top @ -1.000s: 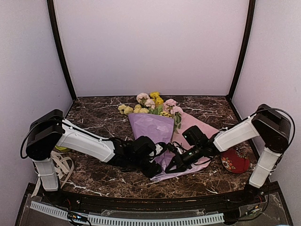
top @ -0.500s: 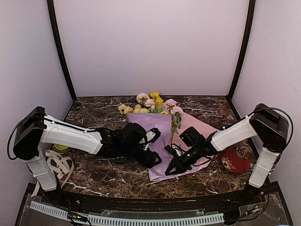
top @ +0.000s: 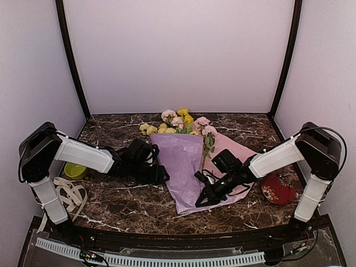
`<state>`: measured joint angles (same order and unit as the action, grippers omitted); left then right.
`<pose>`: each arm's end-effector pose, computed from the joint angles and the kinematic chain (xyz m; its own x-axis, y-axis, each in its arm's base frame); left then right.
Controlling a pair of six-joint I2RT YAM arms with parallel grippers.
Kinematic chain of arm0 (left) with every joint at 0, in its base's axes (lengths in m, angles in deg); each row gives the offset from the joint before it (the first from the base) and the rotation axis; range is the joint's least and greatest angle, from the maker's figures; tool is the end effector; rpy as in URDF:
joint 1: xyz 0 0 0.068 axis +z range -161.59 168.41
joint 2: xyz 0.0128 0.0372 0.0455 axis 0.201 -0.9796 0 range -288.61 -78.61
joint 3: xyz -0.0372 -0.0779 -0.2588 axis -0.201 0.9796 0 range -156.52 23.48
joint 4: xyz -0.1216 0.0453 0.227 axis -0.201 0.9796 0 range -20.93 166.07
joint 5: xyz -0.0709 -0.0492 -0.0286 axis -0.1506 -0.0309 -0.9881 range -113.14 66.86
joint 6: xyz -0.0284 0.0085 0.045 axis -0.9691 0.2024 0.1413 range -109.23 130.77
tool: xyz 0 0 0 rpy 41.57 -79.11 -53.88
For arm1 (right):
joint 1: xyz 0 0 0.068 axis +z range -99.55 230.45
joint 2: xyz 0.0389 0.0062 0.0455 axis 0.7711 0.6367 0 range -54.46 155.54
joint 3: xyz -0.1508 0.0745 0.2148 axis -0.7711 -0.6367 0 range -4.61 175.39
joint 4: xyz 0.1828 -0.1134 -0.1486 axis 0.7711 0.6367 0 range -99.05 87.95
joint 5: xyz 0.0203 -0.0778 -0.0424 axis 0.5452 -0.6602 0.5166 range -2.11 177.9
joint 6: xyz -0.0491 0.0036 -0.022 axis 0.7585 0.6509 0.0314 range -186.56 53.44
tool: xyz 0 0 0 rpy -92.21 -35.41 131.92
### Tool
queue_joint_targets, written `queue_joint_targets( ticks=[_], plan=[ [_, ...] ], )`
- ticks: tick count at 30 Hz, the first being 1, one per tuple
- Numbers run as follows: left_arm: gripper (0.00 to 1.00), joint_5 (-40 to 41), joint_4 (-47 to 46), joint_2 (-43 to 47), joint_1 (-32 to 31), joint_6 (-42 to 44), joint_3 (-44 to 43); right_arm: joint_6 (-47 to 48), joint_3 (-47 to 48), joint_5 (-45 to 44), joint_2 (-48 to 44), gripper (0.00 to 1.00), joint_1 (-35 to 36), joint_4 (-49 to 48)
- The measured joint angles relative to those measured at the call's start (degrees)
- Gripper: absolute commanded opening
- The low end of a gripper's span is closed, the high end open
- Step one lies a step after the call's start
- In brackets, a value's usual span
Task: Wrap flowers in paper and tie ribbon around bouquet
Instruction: Press the fold line on the 2/3-folded wrapping paper.
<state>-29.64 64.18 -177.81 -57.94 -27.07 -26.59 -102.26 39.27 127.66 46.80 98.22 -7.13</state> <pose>0.2361 -0.2533 0.1518 -0.8557 0.0138 -0.5173 0.3164 0.8050 -0.5019 0.1888 0.2417 0.1112 -0.9296 -0.3565 -0.0937 -0.3032 0.5948 0.7445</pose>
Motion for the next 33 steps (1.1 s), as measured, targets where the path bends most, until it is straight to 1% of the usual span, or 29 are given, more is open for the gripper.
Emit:
queue_joint_targets(
  ticks=[2, 6, 9, 12, 19, 25, 30, 33],
  plan=[
    [0.56, -0.8, -1.1, -1.5, 0.1, -0.4, 0.0, 0.1, 0.1, -0.1, 0.0, 0.00, 0.0, 0.2],
    [0.37, -0.9, -2.2, -2.6, 0.8, -1.0, -0.4, 0.5, 0.2, -0.3, 0.0, 0.00, 0.0, 0.6],
    [0.29, -0.2, -2.5, -3.1, 1.9, -0.5, -0.5, 0.7, 0.2, -0.4, -0.1, 0.00, 0.0, 0.8],
    [0.25, 0.5, -2.7, -3.8, 2.8, 0.6, -1.0, 0.7, 0.2, -0.4, -0.1, 0.00, 0.0, 0.8],
    [0.24, 2.4, -2.2, -5.7, 3.7, 3.7, -3.3, 0.8, 0.2, -0.4, -0.1, 0.00, 0.2, 0.7],
    [0.27, 5.1, -1.8, -6.2, 6.8, 5.1, -4.1, 0.9, 0.2, -0.4, -0.1, 0.00, 0.3, 0.7],
    [0.28, 9.2, 3.0, -6.7, 9.1, 8.4, -7.0, 1.0, 0.2, -0.4, -0.1, 0.00, 0.3, 0.7],
    [0.30, 10.4, 5.0, -5.9, 8.5, 11.3, -8.0, 0.9, 0.2, -0.4, -0.1, 0.00, 0.4, 0.6]
  ],
)
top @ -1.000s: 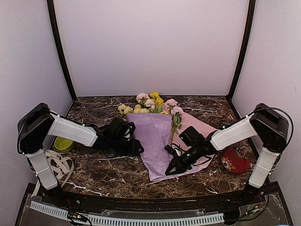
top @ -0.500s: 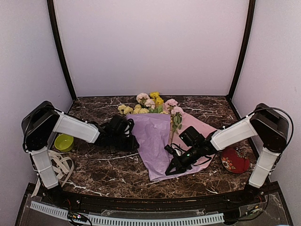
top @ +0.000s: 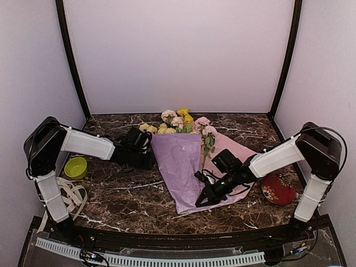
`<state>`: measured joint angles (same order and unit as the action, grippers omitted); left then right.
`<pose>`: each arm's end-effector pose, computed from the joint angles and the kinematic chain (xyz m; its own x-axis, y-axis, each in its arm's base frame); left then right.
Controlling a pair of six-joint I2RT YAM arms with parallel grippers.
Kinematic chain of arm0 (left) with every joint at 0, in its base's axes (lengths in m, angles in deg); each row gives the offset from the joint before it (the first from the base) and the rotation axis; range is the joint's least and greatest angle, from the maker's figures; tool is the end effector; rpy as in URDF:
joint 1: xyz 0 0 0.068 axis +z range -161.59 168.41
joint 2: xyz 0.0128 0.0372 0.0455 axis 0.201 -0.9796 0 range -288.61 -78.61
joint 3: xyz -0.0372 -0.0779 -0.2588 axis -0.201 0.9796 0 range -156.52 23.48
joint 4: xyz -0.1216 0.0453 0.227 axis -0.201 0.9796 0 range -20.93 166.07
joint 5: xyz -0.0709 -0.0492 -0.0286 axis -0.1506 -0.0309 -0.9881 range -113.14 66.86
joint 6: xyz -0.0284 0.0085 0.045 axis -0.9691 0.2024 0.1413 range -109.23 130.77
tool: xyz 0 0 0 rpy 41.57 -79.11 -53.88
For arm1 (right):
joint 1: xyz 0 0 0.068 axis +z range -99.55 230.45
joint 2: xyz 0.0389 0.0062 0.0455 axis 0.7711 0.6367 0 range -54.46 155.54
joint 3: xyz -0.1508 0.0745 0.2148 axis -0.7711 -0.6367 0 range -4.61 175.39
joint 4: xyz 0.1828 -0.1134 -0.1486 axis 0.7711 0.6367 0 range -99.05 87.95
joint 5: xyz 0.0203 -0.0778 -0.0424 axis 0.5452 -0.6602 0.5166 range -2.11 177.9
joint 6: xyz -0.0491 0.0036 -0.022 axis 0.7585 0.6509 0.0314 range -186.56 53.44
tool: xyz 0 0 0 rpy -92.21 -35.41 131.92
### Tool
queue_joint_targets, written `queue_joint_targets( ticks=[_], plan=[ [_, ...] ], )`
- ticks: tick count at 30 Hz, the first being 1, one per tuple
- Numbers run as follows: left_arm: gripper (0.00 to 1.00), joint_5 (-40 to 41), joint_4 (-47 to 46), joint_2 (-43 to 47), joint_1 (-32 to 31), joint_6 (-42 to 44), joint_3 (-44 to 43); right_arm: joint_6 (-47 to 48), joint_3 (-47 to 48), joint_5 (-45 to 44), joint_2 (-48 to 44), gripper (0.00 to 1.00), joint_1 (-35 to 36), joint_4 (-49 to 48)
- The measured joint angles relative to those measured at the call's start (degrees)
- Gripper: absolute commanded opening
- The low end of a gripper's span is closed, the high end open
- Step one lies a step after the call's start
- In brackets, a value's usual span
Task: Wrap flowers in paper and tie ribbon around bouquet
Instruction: Press the fold line on the 2/3-folded wrapping paper.
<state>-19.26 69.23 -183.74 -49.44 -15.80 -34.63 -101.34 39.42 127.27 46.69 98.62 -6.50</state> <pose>0.2970 -0.2278 0.1497 -0.7756 0.0374 -0.6301 0.2559 0.9312 -0.2597 0.1871 0.2428 0.1117 -0.9233 -0.3702 -0.1025 -0.3201 0.5943 0.7378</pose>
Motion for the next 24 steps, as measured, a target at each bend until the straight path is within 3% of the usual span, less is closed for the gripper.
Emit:
queue_joint_targets(
  ticks=[2, 9, 17, 24],
  plan=[
    [0.31, 0.8, 0.3, 1.7, -2.7, 3.0, 0.6, -0.1, 0.0, 0.0, 0.0, 0.00, 0.1, -0.1],
    [0.29, -4.3, -1.7, 8.0, -24.4, 14.6, 2.6, -0.3, 0.0, -0.6, -0.1, 0.00, 0.3, -0.2],
    [0.29, -5.2, 1.4, 0.1, -23.5, 18.1, 0.1, -0.7, -0.4, -1.2, -0.5, 0.00, 0.6, -0.9],
    [0.29, -5.0, 3.1, -1.0, -27.3, 20.0, -0.2, -1.1, -0.6, -1.5, -0.5, 0.00, 0.8, -1.4]
  ],
)
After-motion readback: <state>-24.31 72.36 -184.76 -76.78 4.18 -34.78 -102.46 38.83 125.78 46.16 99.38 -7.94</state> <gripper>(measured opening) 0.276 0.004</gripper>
